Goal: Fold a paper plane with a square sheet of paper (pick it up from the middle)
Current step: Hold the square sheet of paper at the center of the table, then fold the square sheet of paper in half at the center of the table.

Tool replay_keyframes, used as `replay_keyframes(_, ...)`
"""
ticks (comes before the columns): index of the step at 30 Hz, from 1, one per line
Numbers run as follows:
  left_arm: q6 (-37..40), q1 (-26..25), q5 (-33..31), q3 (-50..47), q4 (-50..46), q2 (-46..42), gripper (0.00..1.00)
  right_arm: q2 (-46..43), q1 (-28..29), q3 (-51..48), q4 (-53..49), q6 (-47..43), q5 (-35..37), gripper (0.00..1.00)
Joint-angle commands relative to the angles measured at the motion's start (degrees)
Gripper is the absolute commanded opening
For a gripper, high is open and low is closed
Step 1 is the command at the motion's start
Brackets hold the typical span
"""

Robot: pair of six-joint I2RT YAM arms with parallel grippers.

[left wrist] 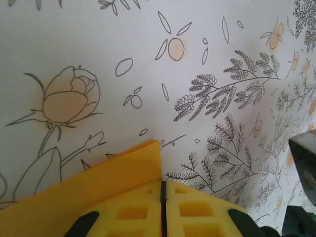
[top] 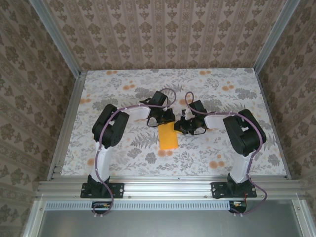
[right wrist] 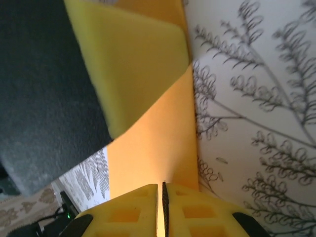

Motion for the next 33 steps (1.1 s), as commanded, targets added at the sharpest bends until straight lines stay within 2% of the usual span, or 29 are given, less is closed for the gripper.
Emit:
replay_keyframes(1,0.49,-0.41,-3.04,0.22,-5.75,2.51,0.1,1.86,0.17,1.55,1.67,3.85,3.54,0.13)
replay_keyframes(8,0.51,-0.45,-4.18,0.22,-6.76,2.51,0.1,3.3,0.26,0.83,0.26,3.43,1.83,0.14)
replay_keyframes(13,0.37,-0.38,-5.31,0.12,-7.54,2.66,0.1,0.14,0.51,-3.24,-3.84,0.54,-1.87,0.14)
replay_keyframes(20,0.84,-0.36,-6.11,0.66,-8.37,3.09,0.1,-4.72,2.98,-8.79,-8.57,-1.11,-2.26,0.15)
replay_keyframes(23,0.91,-0.37,-6.22,0.83,-8.52,3.27,0.1,-6.28,4.63,-10.65,-10.5,-0.76,-0.81,0.15)
replay_keyframes(28,1.4,-0.36,-6.4,1.4,-9.05,3.3,0.1,-10.05,6.36,-14.08,-15.49,0.02,5.56,0.15)
replay_keyframes(33,2.28,-0.36,-6.05,2.7,-9.89,3.06,0.1,-13.03,7.49,-13.23,-19.21,0.23,8.65,0.14)
